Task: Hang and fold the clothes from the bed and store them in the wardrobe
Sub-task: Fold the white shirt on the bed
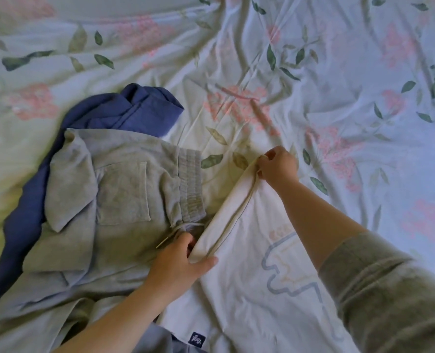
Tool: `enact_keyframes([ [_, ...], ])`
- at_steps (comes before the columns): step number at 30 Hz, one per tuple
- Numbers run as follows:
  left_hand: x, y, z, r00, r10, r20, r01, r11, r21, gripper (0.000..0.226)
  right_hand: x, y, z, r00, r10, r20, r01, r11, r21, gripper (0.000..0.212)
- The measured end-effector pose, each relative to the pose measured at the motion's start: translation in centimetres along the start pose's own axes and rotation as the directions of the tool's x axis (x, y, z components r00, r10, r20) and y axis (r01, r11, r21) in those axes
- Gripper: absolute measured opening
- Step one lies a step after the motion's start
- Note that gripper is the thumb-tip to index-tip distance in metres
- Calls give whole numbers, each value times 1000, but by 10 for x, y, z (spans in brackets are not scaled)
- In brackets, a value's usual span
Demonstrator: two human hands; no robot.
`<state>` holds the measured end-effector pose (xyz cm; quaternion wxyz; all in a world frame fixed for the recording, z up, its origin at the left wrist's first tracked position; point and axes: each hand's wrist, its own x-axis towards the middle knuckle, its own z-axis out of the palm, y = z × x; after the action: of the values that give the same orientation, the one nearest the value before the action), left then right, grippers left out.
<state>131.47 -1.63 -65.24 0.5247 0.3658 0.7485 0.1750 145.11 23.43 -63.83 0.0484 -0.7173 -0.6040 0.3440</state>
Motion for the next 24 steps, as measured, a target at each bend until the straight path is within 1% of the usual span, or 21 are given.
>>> enact_keyframes([
  [2, -1, -1, 0, 1000, -20, 12, 20, 1000, 24, 45, -1, 1, -4, 999, 14, 39, -16, 998, 59, 26],
  [3, -2, -2, 0, 999, -27, 20, 27, 999, 31, 44, -2, 1, -6, 998, 6, 59, -9, 999, 46, 30],
  [4, -3, -2, 1, 999, -35, 31, 34, 999, 37, 44, -4, 1, -8, 997, -12, 77, 13, 1000, -7, 31],
  [6, -5, -3, 2, 997, -50, 54, 46, 997, 64, 46, -6, -1, -10, 994, -59, 96, 72, 988, -134, 25],
  [8, -8, -5, 2, 996, -54, 75, 48, 996, 79, 46, -7, -3, -12, 994, -75, 80, 86, 985, -149, 23],
  [13, -22, -1, 3, 997, -2, 73, 2, 1000, 11, 39, -13, -6, -26, 997, -33, 67, 36, 998, -43, 15],
  [16, -30, 5, 5, 998, 22, 54, -22, 1000, 3, 34, -16, -3, -38, 999, -24, 41, 23, 999, 29, 25],
  [18, -38, 14, 4, 998, 44, 45, -44, 999, -16, 23, -21, -1, -49, 1000, -18, 26, 17, 998, 60, 29],
  [20, -47, 24, 2, 997, 74, 37, -74, 997, -16, 15, -26, -1, -60, 1000, -15, 18, 14, 996, 83, 29],
  [24, -69, 43, 3, 992, 125, 9, -125, 992, -5, 13, -41, -5, -85, 1000, -8, 1, 8, 990, 140, 24],
])
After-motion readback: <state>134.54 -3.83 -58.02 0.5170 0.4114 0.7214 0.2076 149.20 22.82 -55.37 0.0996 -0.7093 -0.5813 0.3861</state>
